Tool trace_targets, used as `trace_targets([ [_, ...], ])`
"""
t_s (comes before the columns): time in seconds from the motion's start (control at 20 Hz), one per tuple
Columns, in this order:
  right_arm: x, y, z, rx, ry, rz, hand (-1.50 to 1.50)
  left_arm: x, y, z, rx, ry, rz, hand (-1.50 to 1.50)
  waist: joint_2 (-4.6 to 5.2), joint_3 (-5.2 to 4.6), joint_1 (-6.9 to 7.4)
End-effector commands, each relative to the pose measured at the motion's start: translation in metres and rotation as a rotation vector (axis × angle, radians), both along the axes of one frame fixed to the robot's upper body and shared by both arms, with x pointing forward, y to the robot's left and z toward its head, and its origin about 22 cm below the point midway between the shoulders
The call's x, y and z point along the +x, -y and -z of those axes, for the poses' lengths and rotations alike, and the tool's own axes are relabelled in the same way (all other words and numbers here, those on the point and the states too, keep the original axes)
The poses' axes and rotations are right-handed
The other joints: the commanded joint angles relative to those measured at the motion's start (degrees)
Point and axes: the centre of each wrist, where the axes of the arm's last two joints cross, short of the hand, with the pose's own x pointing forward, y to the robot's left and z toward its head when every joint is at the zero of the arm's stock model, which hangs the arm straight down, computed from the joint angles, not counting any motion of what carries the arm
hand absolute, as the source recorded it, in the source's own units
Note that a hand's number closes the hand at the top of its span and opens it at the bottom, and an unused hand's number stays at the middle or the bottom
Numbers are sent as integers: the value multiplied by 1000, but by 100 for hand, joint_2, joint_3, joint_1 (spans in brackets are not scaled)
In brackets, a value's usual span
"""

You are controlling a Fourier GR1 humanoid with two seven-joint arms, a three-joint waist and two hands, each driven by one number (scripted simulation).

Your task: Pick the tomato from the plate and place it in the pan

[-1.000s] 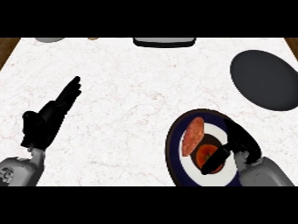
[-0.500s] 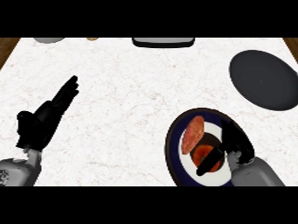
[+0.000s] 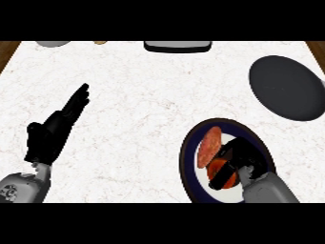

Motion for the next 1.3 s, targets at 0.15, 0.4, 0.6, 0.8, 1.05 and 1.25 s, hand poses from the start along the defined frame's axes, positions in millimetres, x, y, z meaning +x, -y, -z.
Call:
trace_targets([
  [0.15, -13, -9, 5, -61, -124, 47, 150, 2, 0, -1, 15, 14, -12, 0, 54, 80, -23],
  [0.4, -5, -14, -20, -141, 0, 74, 150, 4, -22, 2, 2, 8, -10, 0, 51, 77, -25],
  [0.6, -35, -8, -38, -50, 318, -504, 150, 3, -6, 3, 1, -14, -7, 0, 13, 85, -82],
  [0.8, -70, -5, -61, 2, 559, -799, 150, -3, -16, 4, 0, -24, -20, 0, -42, 93, -165],
  [1.05, -82, 24, -112, -96, 957, -805, 150, 5, -12, -3, 8, 1, -31, 0, -10, 95, -237],
  [1.25, -111, 46, -138, -45, 1104, -742, 150, 1, -12, 16, 2, -5, -52, 0, 31, 89, -226],
])
